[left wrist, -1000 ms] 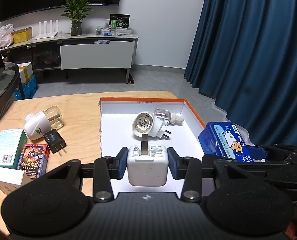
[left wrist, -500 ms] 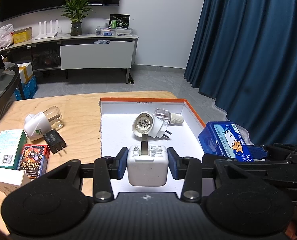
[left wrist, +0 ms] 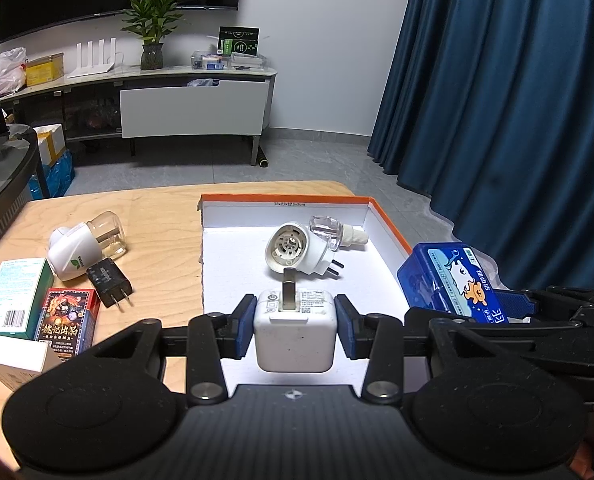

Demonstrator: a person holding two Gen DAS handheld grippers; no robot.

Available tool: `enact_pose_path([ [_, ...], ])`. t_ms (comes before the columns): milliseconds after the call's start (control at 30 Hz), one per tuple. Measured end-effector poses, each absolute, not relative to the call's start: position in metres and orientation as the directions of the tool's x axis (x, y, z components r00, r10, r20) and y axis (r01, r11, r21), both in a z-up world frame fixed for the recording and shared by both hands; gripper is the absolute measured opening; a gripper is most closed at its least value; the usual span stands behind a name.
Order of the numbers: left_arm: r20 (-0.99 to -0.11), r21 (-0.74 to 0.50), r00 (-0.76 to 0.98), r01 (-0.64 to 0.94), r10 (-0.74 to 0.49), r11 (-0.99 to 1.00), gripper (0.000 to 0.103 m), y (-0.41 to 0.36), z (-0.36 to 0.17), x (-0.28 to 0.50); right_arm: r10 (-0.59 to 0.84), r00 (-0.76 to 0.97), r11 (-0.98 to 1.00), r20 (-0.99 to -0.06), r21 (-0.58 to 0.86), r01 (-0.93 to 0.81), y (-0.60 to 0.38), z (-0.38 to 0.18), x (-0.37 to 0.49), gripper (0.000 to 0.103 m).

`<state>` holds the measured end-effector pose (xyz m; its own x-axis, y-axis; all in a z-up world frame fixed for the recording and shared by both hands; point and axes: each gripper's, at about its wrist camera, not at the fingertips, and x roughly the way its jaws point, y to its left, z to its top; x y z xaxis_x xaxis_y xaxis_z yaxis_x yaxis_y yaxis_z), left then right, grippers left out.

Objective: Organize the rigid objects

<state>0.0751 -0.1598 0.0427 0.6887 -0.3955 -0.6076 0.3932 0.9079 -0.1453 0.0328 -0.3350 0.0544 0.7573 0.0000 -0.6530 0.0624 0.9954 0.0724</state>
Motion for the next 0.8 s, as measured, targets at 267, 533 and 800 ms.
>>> enact_pose_path([
  [267,-0.608,-0.147,0.688,0.393,-0.396,0.908,0.042,-0.1594,0.0426,0.0752,0.000,0.756,0.995,-0.654,0.073,0.063,-0.3353,0.0548,0.0333,0.075],
  [533,-0.609,-0.148,0.687,0.392,-0.396,0.908,0.042,-0.1589,0.0423,0.0761,0.000,0.756,0.995,-0.655,0.073,0.063,-0.3349,0.0543,0.0333,0.075],
  [800,-0.609,-0.146,0.688,0.392,-0.395,0.908,0.042,-0.1592,0.0426,0.0756,0.002,0.755,0.995,-0.656,0.073,0.061,-0.3349,0.0531,0.0340,0.075],
])
